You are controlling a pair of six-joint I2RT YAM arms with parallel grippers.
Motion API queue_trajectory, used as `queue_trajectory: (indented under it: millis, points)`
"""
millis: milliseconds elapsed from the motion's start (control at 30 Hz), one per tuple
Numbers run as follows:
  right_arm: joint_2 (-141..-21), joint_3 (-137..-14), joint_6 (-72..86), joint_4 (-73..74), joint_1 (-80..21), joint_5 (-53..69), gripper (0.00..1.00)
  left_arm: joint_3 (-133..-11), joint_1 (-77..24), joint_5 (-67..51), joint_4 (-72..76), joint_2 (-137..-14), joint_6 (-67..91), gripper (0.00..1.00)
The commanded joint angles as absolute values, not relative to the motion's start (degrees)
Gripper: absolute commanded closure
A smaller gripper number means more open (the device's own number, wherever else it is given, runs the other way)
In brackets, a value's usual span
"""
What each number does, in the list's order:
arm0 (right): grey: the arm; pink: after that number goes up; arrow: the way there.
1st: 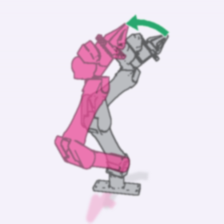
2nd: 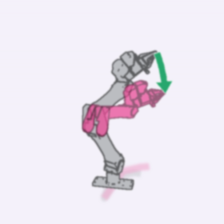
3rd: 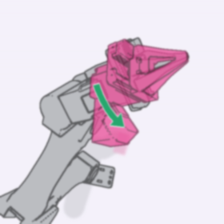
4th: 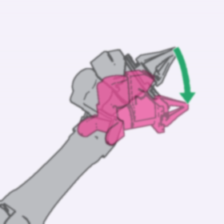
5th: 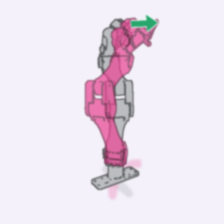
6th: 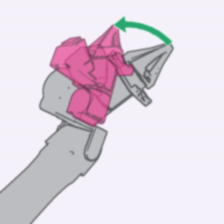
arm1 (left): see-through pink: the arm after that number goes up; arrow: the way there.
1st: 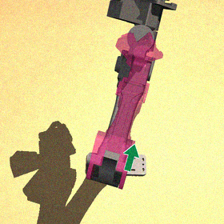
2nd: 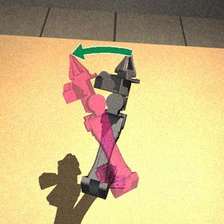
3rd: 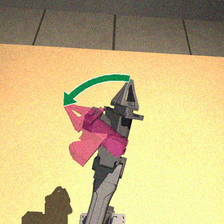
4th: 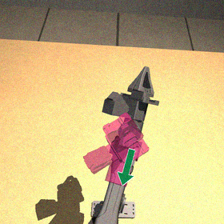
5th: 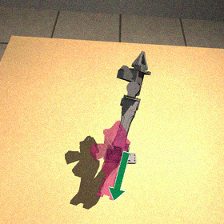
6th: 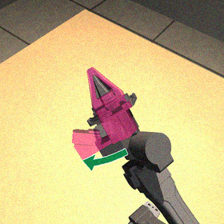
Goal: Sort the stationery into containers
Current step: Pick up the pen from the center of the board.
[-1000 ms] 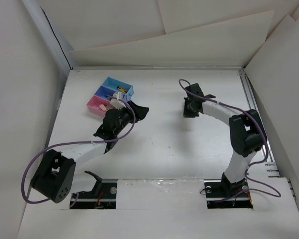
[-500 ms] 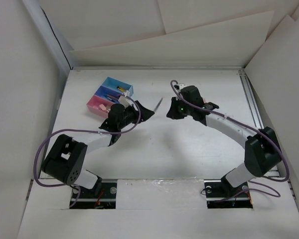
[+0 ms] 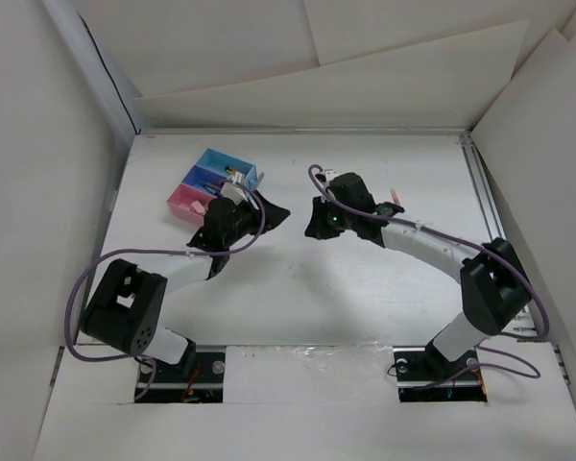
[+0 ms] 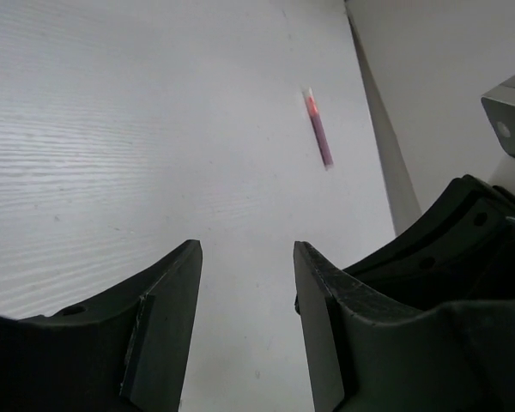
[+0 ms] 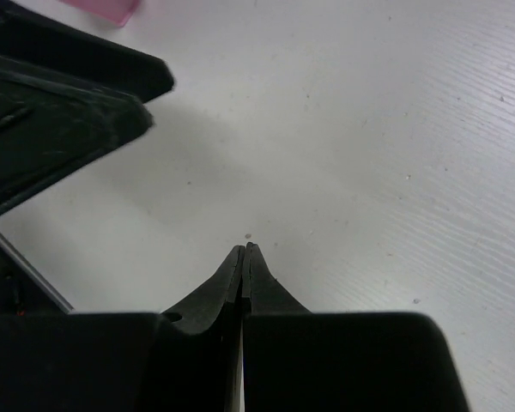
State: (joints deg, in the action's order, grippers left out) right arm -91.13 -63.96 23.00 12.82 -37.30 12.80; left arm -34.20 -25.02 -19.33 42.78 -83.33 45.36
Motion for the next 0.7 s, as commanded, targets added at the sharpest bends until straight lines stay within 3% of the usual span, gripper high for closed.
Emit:
queue_trajectory:
  millis: [0, 167, 333, 367, 667]
  points:
    - [-93.8, -67.7, 25.9, 10.2, -37.1, 9.1, 1.0, -37.1, -24.7, -10.0, 37.3, -78.1, 42.0, 0.57]
    - [-98.7, -72.7, 29.9, 9.7, -36.5, 4.4, 1.0, -35.8, -24.7, -1.3, 34.7, -72.0, 40.0, 0.57]
    - [-107.7, -81.5, 35.0, 9.1, -37.7, 1.5, 0.64, -33.5, -24.7, 4.4, 32.4, -67.2, 41.4, 0.6]
    - [-109.7, -83.6, 35.5, 9.1, -37.7, 1.5, 0.62, -32.5, -24.7, 4.9, 33.8, -65.8, 42.4, 0.61]
    - [-131.6, -110.3, 42.9, 14.6, -42.5, -5.4, 0.57, -26.5, -24.7, 6.8, 33.3, -49.7, 44.2, 0.61]
